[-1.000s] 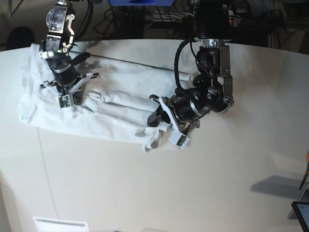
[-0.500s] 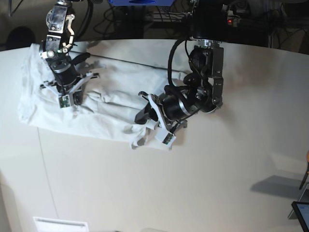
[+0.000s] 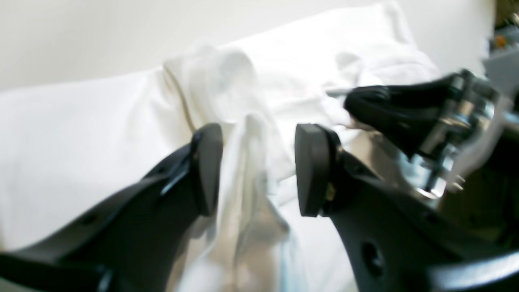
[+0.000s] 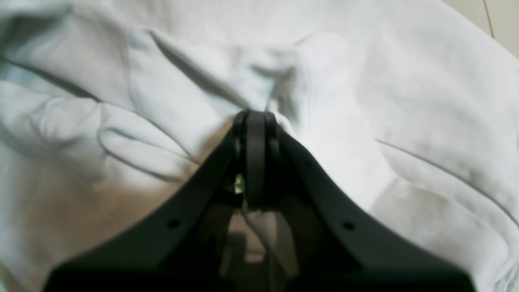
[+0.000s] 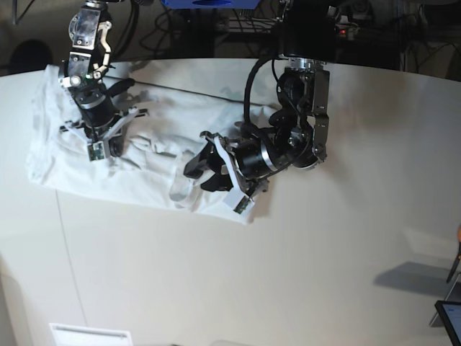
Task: Fold the T-shirt properly
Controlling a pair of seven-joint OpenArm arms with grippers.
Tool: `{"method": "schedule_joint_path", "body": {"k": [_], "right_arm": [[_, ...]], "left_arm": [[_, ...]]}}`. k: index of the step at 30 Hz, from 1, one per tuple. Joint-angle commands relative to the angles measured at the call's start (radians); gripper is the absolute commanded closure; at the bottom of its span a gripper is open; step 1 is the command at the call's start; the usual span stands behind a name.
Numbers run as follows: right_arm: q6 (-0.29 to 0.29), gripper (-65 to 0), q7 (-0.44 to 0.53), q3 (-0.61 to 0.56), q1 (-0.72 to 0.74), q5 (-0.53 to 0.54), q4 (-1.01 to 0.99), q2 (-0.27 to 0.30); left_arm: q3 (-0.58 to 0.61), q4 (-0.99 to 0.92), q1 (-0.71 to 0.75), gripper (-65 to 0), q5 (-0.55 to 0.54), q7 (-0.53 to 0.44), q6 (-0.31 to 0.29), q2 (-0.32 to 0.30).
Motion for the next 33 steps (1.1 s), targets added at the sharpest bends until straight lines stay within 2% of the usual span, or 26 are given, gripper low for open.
{"method": "schedule_joint_path", "body": {"k": [1,6,9,13,14,17,18,19,23,27,31,33], "right_arm": [[-0.006,-1.0,-0.006,0.001,0.002,-0.009,0.009,0.004],[-0.007,-1.0,-0.006,0.001,0.002,-0.009,0.009,0.004],[-0.007,-1.0,-0.006,0.001,0.002,-0.009,0.009,0.006],[-0.007,-1.0,-0.006,0.001,0.002,-0.009,0.009,0.006],[-0.007,-1.0,-0.006,0.001,0.002,-0.009,0.009,0.006],[-0.007,-1.0,-0.006,0.001,0.002,-0.009,0.009,0.006],[-0.007,-1.0,-0.006,0.001,0.002,-0.009,0.009,0.006],[-0.007,-1.0,-0.006,0.001,0.002,-0.009,0.009,0.006],[-0.007,-1.0,-0.006,0.001,0.002,-0.009,0.015,0.006],[-0.007,-1.0,-0.006,0.001,0.002,-0.009,0.016,0.006],[-0.007,-1.0,-0.006,0.001,0.002,-0.009,0.018,0.006],[-0.007,-1.2,-0.006,0.001,0.002,-0.009,0.018,0.006]], "left_arm": [[0.012,0.002,-0.021,-28.9,-0.071,-0.023,-0.012,0.010],[0.119,-0.085,-0.087,-28.9,-0.216,-0.023,-0.012,-0.011],[0.139,-0.087,-0.113,-28.9,-0.278,-0.023,-0.012,-0.027],[0.135,-0.065,-0.148,-27.7,-0.288,-0.029,-0.012,-0.085],[0.135,-0.045,-0.150,-25.0,-0.278,-0.030,-0.012,-0.110],[0.135,0.039,-0.145,-10.4,-0.195,-0.032,-0.012,-0.179],[0.135,0.065,-0.142,-3.2,-0.153,-0.032,-0.002,-0.194],[0.135,0.079,-0.133,0.0,-0.117,-0.032,0.018,-0.206],[0.142,0.110,-0.101,0.0,0.078,-0.032,0.067,-0.219],[0.144,0.105,-0.079,0.0,0.259,-0.037,0.066,-0.186],[0.139,0.082,-0.046,0.0,0.420,-0.112,0.066,-0.166],[0.138,0.059,-0.033,0.0,0.459,-0.133,0.064,-0.165]]}}
